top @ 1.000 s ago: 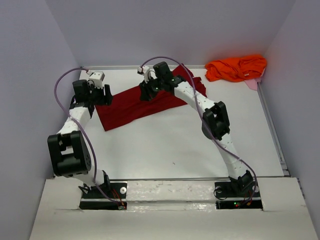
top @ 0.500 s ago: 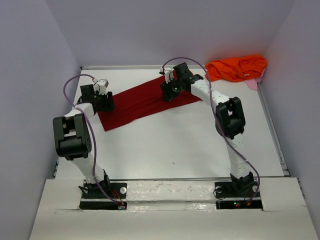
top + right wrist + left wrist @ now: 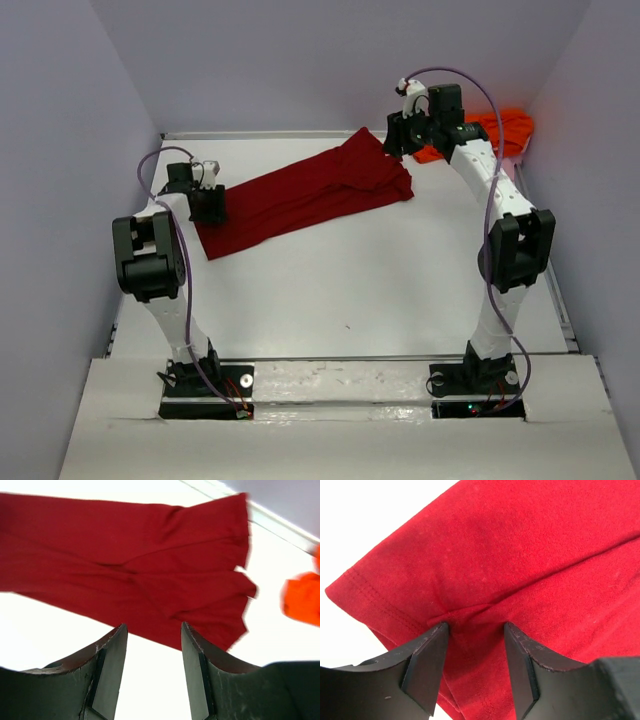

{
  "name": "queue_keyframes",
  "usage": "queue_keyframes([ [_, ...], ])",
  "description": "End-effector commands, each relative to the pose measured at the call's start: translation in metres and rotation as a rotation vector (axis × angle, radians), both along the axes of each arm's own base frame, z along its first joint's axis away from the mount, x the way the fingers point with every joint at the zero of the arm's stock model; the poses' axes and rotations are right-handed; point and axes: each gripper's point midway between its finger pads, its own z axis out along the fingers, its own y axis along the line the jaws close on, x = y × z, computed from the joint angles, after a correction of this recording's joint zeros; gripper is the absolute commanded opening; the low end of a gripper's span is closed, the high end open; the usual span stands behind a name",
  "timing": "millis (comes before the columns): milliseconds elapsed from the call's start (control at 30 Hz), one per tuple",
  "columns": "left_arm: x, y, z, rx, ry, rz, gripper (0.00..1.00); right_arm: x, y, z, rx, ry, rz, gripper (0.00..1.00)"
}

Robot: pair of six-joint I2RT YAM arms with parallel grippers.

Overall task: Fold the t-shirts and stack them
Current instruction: Rotate the rectangle-folded T-shirt at the center of the board.

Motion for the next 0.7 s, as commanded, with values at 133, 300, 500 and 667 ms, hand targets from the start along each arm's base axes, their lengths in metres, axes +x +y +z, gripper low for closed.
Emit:
queue_keyframes([
  [133,-0.089,-0.053,-0.051,0.052,0.399,-0.257,0.61,-0.007,-0.002,0.02,0.035,-0.02,-0.017,0.53],
  [300,-0.122,-0.087,-0.058,0.06,0.487,-0.41,0.61,-0.004,0.0,0.018,0.05,-0.004,-0.024,0.53],
  [500,-0.134,-0.084,-0.064,0.098,0.546,-0.463,0.61,-0.004,0.002,0.015,0.063,0.009,-0.021,0.53],
  [667,-0.157,-0.085,-0.068,0.086,0.622,-0.525,0.61,-0.003,0.003,0.009,0.06,0.021,-0.02,0.53],
])
